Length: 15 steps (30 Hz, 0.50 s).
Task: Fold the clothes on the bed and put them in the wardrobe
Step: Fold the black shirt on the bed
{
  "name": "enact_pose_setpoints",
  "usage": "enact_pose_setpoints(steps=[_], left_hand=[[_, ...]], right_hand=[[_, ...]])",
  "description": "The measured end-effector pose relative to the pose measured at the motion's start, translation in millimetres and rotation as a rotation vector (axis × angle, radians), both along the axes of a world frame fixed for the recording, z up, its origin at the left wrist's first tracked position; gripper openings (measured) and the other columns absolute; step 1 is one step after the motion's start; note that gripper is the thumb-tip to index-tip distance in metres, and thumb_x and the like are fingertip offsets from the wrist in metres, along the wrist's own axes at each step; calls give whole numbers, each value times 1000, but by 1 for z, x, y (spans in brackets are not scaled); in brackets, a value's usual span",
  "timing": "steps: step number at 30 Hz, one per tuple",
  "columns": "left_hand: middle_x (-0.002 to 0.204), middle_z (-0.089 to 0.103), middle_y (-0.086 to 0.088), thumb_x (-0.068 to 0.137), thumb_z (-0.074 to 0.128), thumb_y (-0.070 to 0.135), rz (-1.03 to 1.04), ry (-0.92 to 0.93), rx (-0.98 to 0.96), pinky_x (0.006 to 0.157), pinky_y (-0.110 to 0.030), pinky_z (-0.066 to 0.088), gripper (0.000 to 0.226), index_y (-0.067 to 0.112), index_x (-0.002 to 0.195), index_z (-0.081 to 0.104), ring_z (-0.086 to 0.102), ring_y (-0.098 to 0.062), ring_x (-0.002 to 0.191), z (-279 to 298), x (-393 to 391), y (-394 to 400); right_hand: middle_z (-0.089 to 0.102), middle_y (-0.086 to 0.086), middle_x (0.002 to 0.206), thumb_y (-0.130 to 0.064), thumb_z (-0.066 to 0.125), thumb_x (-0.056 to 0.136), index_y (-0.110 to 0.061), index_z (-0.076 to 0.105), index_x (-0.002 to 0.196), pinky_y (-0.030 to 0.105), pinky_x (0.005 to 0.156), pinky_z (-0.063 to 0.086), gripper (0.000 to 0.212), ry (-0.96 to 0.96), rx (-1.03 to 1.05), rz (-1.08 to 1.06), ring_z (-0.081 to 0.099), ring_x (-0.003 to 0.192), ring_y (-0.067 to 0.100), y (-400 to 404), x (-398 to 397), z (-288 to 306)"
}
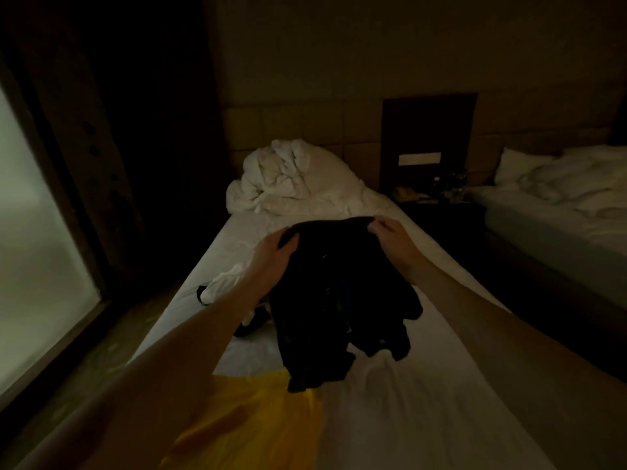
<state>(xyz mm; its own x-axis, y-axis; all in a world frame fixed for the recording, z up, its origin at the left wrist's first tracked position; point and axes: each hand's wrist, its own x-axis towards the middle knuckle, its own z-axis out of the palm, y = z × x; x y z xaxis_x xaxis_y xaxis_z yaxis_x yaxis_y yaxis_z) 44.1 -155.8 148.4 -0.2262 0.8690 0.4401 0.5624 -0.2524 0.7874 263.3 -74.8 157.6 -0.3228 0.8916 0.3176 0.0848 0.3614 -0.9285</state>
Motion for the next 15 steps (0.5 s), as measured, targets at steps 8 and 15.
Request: enact_pose_setpoints(steps=[8,15], left_hand=[[101,70,1,99,47,43,-6,-276,-23,78,-25,53,41,12,115,67,67,-14,91,31,39,-20],[112,64,-1,102,44,34,19,-462,14,90,-32,51,30,20,123,60,63,-17,103,30,45,-41]], right_hand=[[53,4,68,-37,59,95,-6,45,80,31,66,39,37,-130,186,-56,49,64,20,-38,72,45],[62,0,94,-59,62,86,-23,62,97,40,78,51,37,-1120,416,25,60,90,23,-59,104,3]])
